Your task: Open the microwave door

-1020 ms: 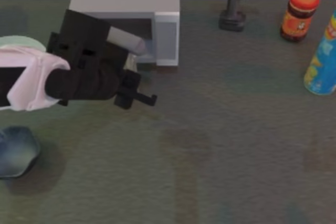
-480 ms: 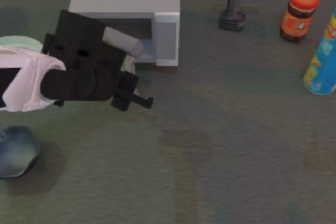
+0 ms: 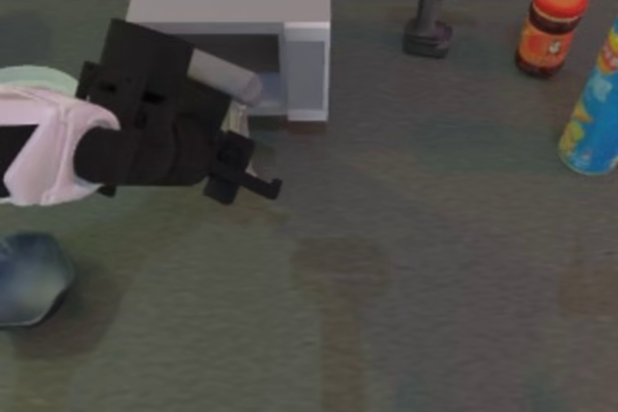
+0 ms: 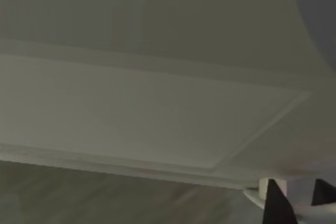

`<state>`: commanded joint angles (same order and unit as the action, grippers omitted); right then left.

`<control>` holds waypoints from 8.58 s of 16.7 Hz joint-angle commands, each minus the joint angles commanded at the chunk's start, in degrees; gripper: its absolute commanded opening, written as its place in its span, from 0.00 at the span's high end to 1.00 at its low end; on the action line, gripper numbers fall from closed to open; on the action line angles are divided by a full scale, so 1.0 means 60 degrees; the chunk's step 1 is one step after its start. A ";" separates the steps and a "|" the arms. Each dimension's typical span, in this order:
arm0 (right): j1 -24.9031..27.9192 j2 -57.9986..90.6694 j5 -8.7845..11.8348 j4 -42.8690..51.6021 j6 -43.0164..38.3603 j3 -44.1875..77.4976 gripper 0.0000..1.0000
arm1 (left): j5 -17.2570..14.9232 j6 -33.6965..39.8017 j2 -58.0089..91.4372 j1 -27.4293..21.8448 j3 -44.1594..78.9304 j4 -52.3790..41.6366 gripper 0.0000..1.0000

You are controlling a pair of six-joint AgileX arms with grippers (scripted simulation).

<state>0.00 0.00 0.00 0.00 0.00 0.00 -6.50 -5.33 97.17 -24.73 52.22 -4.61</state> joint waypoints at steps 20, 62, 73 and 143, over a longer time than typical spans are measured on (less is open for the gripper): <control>0.0000 0.0000 0.0000 0.0000 0.0000 0.0000 0.00 | -0.0736 -0.0884 -0.0276 0.0408 -0.0285 -0.0129 1.00; 0.0000 0.0000 0.0000 0.0000 0.0000 0.0000 0.00 | -0.1502 -0.1854 -0.0494 0.0867 -0.0482 -0.0377 1.00; 0.0000 0.0000 0.0000 0.0000 0.0000 0.0000 0.00 | -0.1502 -0.1854 -0.0494 0.0867 -0.0482 -0.0377 1.00; 0.0000 0.0000 0.0000 0.0000 0.0000 0.0000 0.00 | -0.2839 -0.3767 -0.0682 0.1762 -0.0565 -0.1132 1.00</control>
<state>0.00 0.00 0.00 0.00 0.00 0.00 -23.53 -27.93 93.08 -14.16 48.84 -11.40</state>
